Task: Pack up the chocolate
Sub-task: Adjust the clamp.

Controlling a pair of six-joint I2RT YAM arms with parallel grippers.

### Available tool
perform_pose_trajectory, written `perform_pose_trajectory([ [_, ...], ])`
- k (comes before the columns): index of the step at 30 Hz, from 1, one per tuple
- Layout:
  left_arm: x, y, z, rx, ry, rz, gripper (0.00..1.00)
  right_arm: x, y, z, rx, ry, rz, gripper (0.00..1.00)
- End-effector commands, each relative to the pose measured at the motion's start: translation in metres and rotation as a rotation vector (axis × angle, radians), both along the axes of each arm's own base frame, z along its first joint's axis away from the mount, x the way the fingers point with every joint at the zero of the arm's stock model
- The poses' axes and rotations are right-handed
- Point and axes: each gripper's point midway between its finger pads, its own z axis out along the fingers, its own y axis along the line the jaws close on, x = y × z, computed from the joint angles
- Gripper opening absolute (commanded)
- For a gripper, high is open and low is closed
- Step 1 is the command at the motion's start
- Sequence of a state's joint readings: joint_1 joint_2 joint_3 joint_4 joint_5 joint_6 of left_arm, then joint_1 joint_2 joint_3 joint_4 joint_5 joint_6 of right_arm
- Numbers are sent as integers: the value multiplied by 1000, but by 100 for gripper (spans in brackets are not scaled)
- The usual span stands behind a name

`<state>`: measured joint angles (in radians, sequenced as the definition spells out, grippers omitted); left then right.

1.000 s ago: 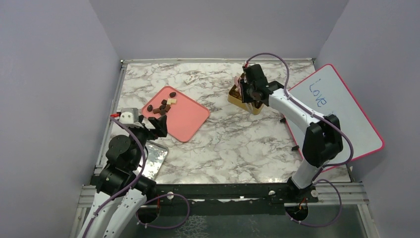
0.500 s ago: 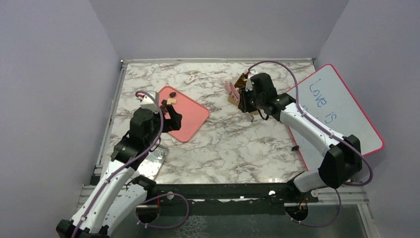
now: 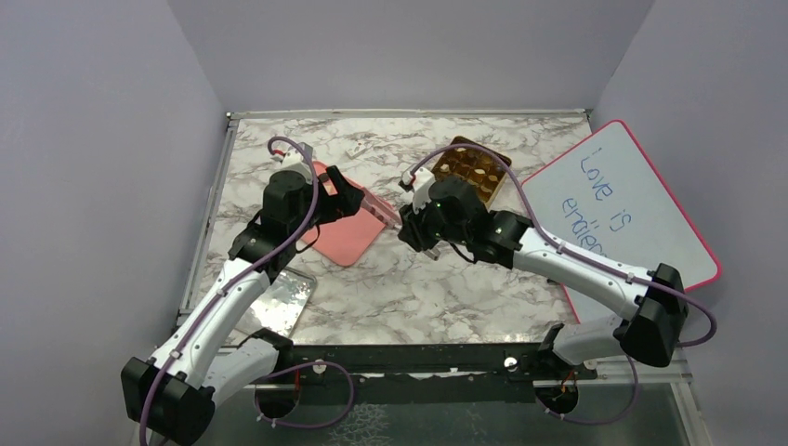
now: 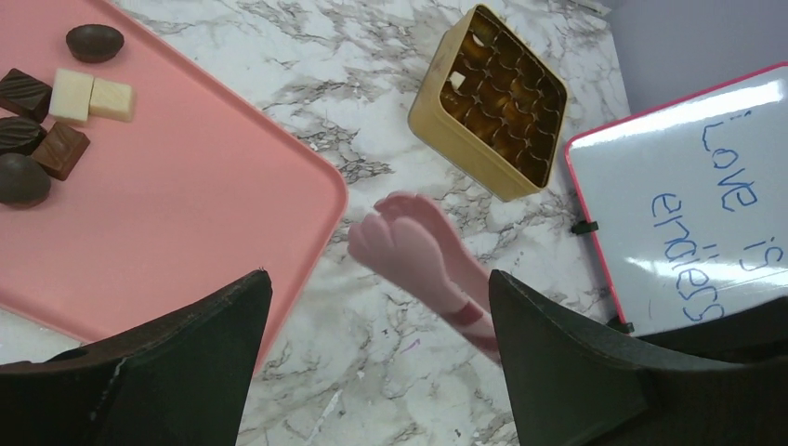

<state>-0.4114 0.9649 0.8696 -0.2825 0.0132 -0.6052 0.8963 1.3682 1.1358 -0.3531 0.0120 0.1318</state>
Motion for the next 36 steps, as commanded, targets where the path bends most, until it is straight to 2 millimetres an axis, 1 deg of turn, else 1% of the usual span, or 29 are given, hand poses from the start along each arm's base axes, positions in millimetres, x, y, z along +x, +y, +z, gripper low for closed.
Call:
perform_pose_trajectory([
  [1, 16, 5, 17, -39, -64, 69, 87, -10, 21, 34, 56, -138, 62, 34],
  [6, 14, 27, -24, 78, 20, 149, 85, -15, 26, 54, 92, -176, 65, 34],
  [9, 8, 37, -40, 130, 47, 168, 84, -15, 25, 64, 124, -194, 61, 34],
  [11, 3, 40, -46, 141, 52, 172, 83, -15, 25, 64, 128, -196, 64, 34],
  [17, -5, 44, -43, 151, 37, 160, 83, -13, 30, 52, 124, -186, 62, 33],
  [20, -9, 47, -29, 158, -1, 159, 85, -7, 35, 42, 107, -181, 51, 33],
  [22, -13, 52, -11, 162, -55, 161, 87, -2, 41, 34, 88, -166, 43, 33],
  [26, -31, 65, 27, 161, -185, 165, 91, 11, 55, 18, 63, -143, 16, 33],
  [28, -43, 72, 39, 149, -240, 180, 95, 20, 63, 8, 43, -140, 0, 34],
  [29, -48, 75, 43, 140, -264, 184, 99, 24, 68, 2, 32, -136, -5, 34],
  [33, -70, 88, 56, 121, -362, 203, 99, 41, 94, -15, 0, -140, 12, 34],
  [36, -83, 99, 61, 115, -422, 231, 99, 58, 106, -26, -40, -163, -12, 34],
])
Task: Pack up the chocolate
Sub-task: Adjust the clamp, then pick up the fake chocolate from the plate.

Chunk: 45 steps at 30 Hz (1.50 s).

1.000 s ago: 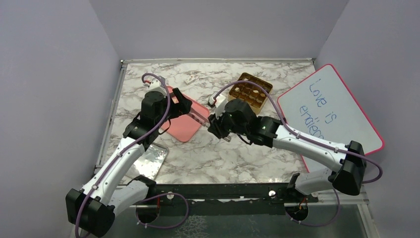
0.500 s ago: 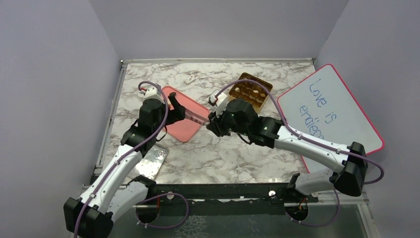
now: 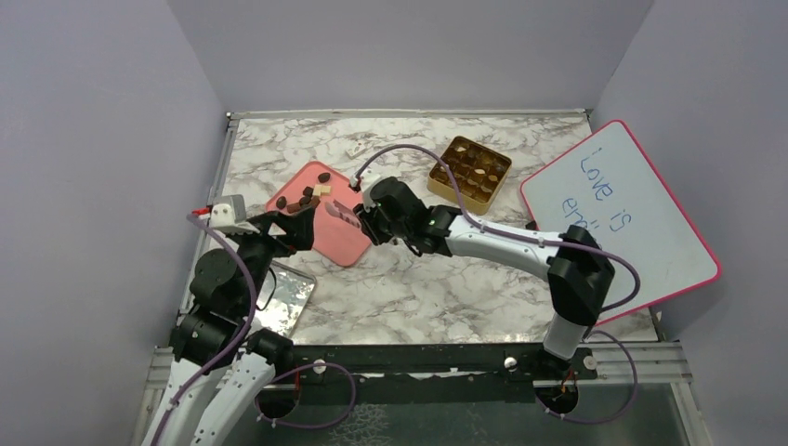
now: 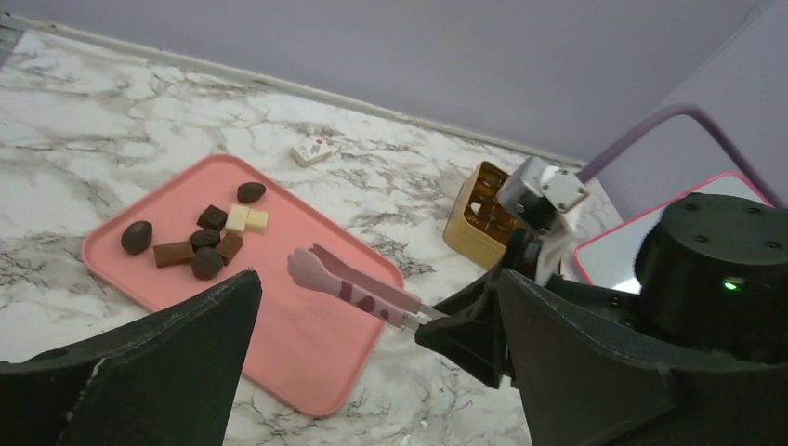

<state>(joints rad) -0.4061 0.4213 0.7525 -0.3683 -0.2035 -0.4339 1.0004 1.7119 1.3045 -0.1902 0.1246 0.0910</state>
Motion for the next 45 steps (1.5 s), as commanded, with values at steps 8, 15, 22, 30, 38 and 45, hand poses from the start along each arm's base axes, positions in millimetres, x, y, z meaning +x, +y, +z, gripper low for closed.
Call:
perform_pose_trajectory([
  [8, -18, 28, -13, 125, -66, 81, 99, 77, 38, -3, -150, -234, -77, 35],
  [15, -25, 25, -11, 121, -85, 55, 99, 94, 57, -21, -178, -212, 6, 36],
  [22, -29, 27, -9, 120, -94, 56, 99, 102, 53, -41, -216, -159, 62, 37],
  [30, -30, 24, -9, 119, -95, 43, 99, 110, 42, -50, -261, -159, 90, 38],
  [38, -29, 23, -10, 121, -90, 36, 99, 111, 49, -59, -264, -128, 148, 38],
  [45, -30, 22, -11, 120, -88, 35, 99, 116, 55, -65, -271, -122, 157, 39],
])
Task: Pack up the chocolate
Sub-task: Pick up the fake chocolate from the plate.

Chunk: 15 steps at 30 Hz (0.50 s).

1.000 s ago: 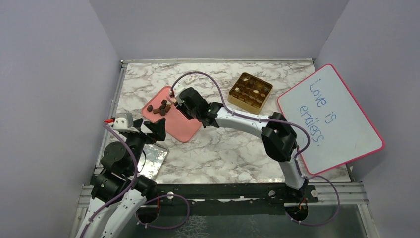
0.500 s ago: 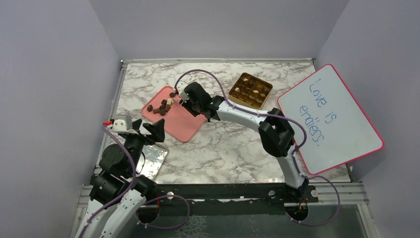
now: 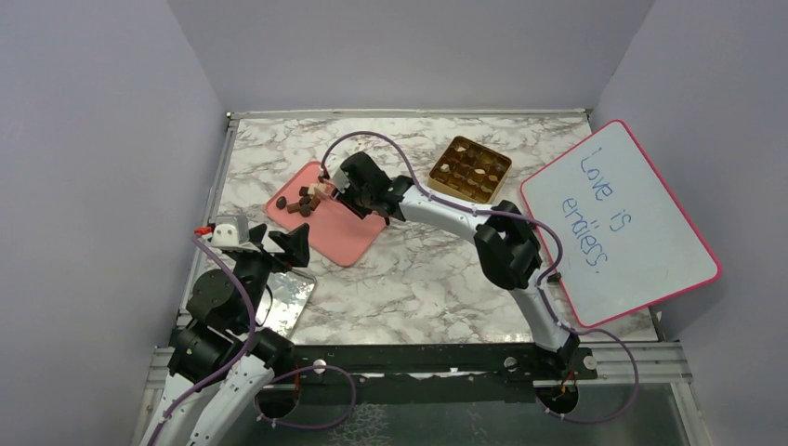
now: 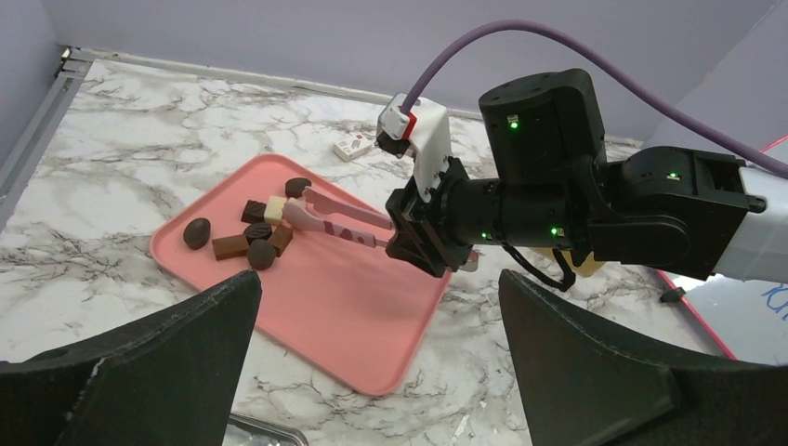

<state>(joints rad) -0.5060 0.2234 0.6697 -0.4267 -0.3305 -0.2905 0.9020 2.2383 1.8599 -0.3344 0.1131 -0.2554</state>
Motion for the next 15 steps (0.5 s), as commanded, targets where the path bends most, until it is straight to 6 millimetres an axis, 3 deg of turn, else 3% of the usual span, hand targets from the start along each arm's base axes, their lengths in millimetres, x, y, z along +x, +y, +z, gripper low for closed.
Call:
perform_pose_trajectory([
  [1, -2, 3, 3, 4, -10, 10, 99, 2, 11, -1, 8, 15, 39, 39],
  [15, -3, 2, 4, 2, -14, 4, 99, 6, 16, -4, 13, 28, 27, 34],
])
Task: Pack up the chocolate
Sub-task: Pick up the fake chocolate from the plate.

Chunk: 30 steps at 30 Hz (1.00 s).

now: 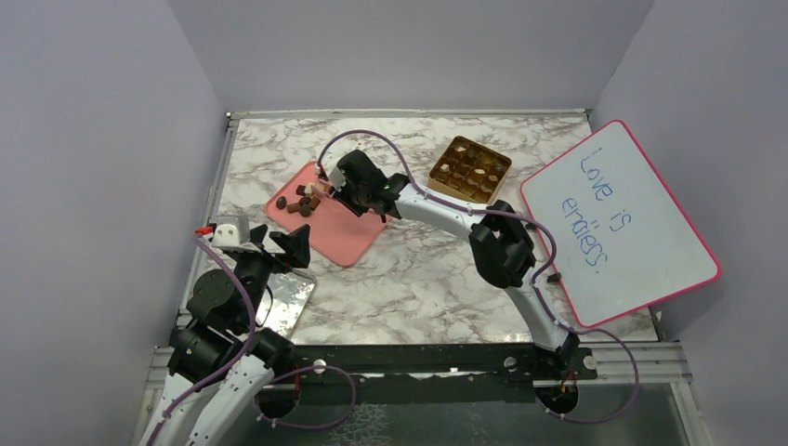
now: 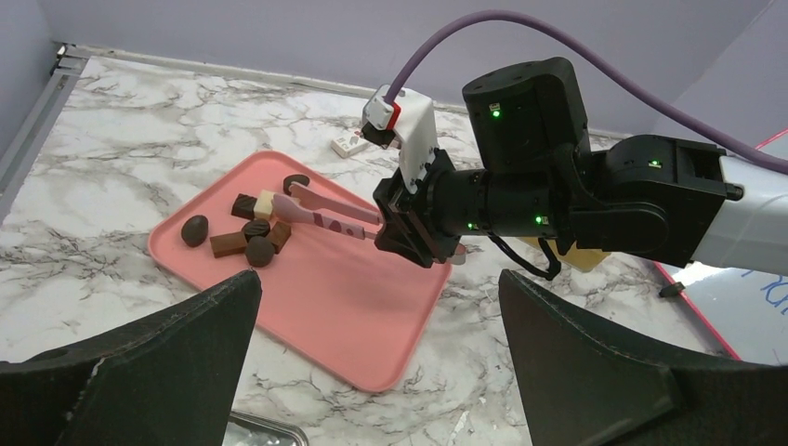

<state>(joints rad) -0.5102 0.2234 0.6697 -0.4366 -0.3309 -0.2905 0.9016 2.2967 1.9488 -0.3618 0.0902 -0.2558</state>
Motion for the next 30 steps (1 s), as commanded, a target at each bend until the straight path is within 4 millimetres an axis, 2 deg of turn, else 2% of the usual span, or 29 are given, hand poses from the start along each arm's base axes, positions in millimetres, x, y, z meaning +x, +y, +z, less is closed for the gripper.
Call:
perform_pose_trajectory([
  [1, -3, 3, 7, -4, -24, 8, 99, 0, 3, -2, 2, 19, 9, 33],
  [12, -3, 3, 7, -7, -21, 6, 99, -7, -7, 7, 5, 28, -11, 29],
  [30, -3, 2, 6, -6, -18, 6, 99, -36, -48, 27, 37, 82, -125, 27],
])
